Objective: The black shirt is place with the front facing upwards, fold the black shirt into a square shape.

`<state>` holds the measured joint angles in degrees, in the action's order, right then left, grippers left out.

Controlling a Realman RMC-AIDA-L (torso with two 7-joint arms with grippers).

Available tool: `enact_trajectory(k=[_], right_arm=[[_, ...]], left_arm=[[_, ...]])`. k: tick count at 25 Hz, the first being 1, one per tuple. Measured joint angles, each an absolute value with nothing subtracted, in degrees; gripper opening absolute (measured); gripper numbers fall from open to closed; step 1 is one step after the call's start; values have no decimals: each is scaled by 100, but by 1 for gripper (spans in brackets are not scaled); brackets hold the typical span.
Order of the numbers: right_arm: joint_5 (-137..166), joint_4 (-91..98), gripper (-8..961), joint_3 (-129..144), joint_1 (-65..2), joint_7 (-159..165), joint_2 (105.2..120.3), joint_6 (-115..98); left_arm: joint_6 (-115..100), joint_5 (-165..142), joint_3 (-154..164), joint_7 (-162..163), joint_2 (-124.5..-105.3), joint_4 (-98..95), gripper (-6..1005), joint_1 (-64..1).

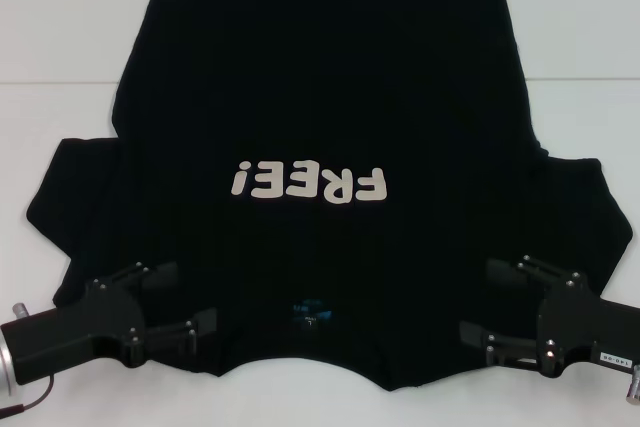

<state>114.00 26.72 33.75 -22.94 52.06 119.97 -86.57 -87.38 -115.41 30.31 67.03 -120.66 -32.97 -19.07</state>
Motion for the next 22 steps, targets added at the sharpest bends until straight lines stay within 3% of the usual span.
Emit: enact_trajectory(k=[9,12,15,22], right_arm=[[11400,2672,916,3375,-2285,5203,11997,-8657],[11399,2671,916,3375,-2285,5212,11997,-8657],[11399,2672,916,3375,-2285,5242,11997,-8621],[11405,2665,916,3374,-2285,5257,11996,-8583]], left_arm=[[-8756,-11552,3006,7008,-12052,-3311,932,-1911],[-8761,-11551,2856,8080,-11967,-3357,932,-1994],[-8832,-11566,2756,9130,-11760,-3372,931,-2135],[-8659,-11788,2510,12352,-11083,-3359,931,-2485]])
